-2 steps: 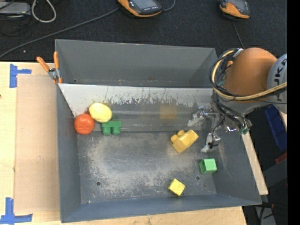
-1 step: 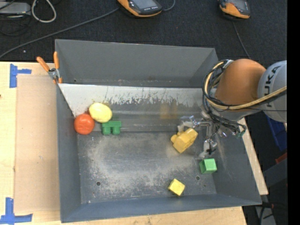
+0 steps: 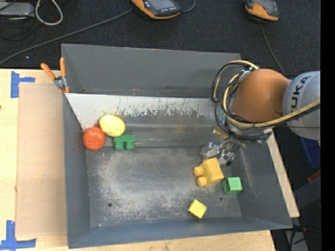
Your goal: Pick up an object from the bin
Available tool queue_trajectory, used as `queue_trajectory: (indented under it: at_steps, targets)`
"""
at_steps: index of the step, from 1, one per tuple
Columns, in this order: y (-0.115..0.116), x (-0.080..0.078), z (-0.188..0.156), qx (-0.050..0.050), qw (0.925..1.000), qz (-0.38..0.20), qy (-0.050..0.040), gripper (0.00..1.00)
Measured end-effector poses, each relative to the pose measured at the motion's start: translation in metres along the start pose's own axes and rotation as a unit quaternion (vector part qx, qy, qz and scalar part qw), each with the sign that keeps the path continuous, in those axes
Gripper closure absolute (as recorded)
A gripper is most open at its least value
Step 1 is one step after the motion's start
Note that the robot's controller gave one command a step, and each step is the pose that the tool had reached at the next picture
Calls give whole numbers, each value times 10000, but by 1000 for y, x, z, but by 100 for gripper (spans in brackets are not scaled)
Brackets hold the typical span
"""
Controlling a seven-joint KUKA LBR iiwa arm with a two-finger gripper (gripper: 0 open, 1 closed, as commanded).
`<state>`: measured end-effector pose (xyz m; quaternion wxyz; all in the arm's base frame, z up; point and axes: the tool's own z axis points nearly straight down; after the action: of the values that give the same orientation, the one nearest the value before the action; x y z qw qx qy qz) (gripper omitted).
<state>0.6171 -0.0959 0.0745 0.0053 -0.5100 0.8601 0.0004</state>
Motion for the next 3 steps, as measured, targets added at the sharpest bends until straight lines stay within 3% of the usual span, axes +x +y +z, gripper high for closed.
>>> queue_trajectory:
  at_steps: [1, 2, 3]
  targets:
    - [0, 0, 0, -1, 10000, 0, -2, 100]
    - [7, 22, -46, -46, 9907, -1360, -3, 100]
    - [-29, 46, -98, 32, 9810, -1940, -13, 100]
